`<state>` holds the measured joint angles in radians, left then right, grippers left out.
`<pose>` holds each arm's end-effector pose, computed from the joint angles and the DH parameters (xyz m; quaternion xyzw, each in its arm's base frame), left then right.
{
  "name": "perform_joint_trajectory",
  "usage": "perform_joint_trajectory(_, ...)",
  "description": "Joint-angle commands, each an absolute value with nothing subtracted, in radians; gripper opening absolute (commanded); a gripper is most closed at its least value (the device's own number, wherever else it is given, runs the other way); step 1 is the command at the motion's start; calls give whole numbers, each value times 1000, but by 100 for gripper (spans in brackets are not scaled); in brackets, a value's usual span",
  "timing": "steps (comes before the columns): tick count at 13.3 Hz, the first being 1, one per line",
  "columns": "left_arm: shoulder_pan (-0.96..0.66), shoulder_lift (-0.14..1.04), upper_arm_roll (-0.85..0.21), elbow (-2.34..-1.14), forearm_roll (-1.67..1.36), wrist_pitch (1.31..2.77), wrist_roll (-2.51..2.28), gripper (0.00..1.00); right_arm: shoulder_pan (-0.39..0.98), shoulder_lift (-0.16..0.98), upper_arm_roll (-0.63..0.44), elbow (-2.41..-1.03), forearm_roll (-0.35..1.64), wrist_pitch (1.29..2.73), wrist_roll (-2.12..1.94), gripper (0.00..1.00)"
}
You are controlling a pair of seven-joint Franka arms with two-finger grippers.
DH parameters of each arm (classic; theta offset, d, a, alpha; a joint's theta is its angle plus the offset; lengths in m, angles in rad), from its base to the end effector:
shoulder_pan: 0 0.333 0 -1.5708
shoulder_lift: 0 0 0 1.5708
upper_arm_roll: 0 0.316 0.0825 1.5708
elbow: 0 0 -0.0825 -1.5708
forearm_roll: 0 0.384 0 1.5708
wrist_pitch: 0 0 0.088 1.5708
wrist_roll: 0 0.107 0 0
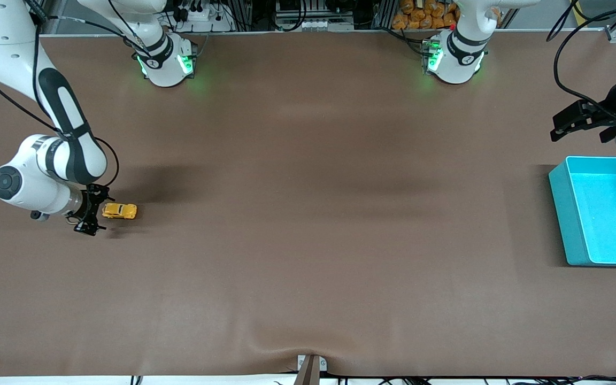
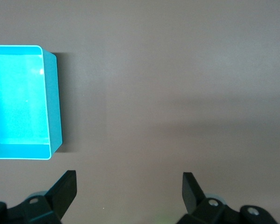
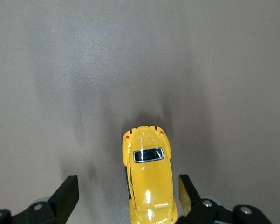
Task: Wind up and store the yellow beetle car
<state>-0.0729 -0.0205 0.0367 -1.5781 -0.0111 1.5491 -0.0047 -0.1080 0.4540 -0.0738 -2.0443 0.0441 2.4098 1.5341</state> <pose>0.5456 -0.0207 0.6304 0.9998 -0.0159 -0.0044 0.0058 0.5779 -0.1056 0.2094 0.6427 -0.7649 -0.0324 0.0290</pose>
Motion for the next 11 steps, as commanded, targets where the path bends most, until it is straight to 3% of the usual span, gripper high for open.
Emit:
perform_joint_trajectory(1,-71,-14,34,-1562,2,1551,-2,100,-112,419,-63,-2075,26,2404,1554,88)
perform_joint_trajectory(3,-71,-14,34,-1562,2,1551,-2,100,-110,417,-63,-2100,26,2408,1557,81)
perform_joint_trajectory(6,-69,-14,34,-1562,2,1551,-2,100,-112,419,-63,-2118,26,2433,1551,81)
perform_joint_trajectory(11,-69,-14,34,-1562,2,1551,-2,100,-98,399,-61,-2123,26,2422,1557,68)
